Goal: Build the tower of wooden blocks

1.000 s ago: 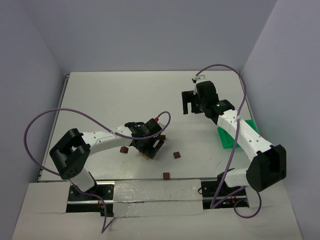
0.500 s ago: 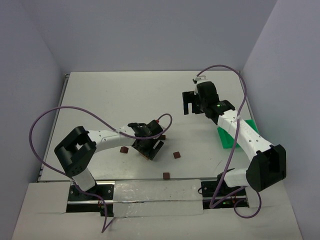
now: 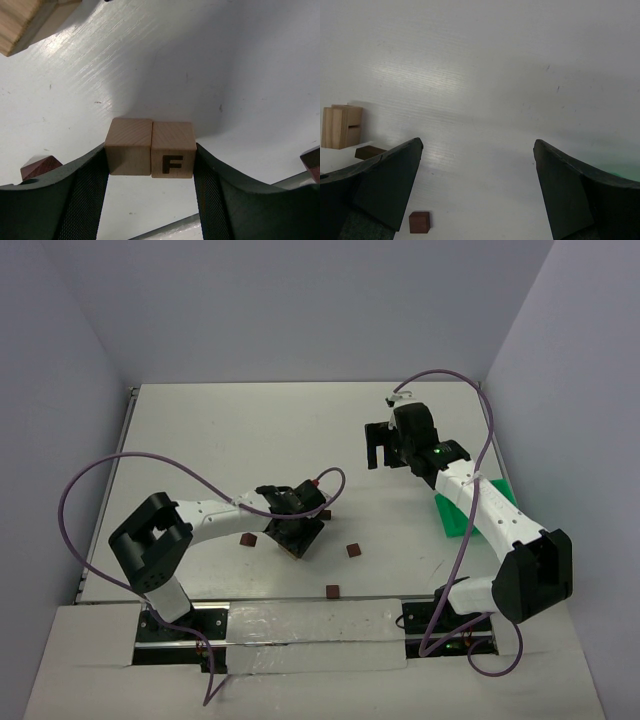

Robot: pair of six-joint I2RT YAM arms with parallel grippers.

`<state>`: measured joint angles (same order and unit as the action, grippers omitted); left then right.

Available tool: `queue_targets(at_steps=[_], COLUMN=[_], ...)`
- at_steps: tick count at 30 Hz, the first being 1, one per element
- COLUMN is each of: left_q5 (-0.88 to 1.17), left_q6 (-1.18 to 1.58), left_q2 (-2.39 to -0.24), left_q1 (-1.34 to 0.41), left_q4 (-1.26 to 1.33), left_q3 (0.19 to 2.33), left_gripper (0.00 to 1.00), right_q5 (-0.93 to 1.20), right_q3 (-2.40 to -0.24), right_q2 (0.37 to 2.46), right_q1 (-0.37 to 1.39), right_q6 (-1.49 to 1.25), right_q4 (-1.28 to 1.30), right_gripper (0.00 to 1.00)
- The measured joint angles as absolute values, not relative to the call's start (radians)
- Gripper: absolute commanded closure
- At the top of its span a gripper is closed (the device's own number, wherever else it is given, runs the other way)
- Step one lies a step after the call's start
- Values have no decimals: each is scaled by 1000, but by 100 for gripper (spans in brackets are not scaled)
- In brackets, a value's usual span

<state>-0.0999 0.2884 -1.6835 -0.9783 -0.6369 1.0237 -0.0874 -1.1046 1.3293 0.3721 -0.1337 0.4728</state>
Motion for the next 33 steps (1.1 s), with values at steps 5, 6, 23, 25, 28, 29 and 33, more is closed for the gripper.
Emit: queue_targets(at_steps=[5, 6, 23, 25, 28, 29, 33], left_q5=[-104, -105, 298, 312, 328, 334, 336], left_q6=[260, 246, -353, -414, -492, -519, -602], left_q2=[-1678, -1671, -1473, -1495, -1558, -1585, -1706], left_q1=[-978, -978, -693, -650, -629, -626, -623], left_q4=[-639, -641, -891, -920, -967, -983, -1053], left_q3=[1024, 1024, 1435, 1521, 1622, 1642, 1667], left_gripper=[63, 65, 96, 98, 100, 100, 100], right_q5=[-85, -85, -3, 19, 39, 44, 56], right_q3=[-1105, -1105, -1106, -1111, -1133, -1143, -1184], right_q2=[1329, 1329, 1329, 1330, 1330, 1332, 1348], right_q1=[372, 372, 367, 366, 365, 364, 346], right_q6=[-134, -134, -72, -57, -40, -31, 9], right_q4=[473, 473, 484, 497, 520, 526, 545], right_gripper=[0, 0, 0, 0, 0, 0, 0])
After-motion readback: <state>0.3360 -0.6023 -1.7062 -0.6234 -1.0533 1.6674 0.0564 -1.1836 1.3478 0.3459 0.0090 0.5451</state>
